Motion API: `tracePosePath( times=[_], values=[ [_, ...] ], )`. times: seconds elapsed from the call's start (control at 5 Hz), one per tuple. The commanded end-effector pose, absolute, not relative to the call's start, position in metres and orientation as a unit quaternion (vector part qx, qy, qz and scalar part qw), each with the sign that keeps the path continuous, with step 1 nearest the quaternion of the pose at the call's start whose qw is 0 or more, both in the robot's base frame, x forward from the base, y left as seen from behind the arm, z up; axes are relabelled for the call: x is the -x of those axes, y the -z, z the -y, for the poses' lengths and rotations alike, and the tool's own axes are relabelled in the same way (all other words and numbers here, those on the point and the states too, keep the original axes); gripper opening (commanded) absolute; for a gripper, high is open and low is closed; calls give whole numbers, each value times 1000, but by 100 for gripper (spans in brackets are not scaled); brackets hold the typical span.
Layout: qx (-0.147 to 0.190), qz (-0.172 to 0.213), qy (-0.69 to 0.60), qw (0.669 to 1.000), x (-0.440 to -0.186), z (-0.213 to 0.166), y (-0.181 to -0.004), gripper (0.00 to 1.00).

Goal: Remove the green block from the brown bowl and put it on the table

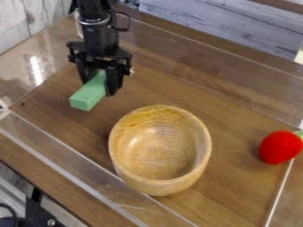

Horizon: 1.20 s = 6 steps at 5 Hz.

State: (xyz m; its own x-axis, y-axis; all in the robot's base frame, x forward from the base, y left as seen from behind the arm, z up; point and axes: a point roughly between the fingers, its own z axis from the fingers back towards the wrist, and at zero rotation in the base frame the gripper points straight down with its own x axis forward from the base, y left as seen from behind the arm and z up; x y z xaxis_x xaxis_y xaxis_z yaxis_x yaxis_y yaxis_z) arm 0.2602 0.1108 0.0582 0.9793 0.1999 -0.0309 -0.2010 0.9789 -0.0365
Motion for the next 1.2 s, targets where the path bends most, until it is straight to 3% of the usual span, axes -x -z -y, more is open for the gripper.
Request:
tracePosePath(
  times=[0.0,0.4,0.8,1.0],
  values=[
    [11,11,-116,993,-256,-117,-73,0],
    [12,7,-113,994,-252,-125,-75,0],
    [16,3,-77,997,-274,-125,-88,0],
    [19,2,-60,998,-279,-122,-81,100]
  ],
)
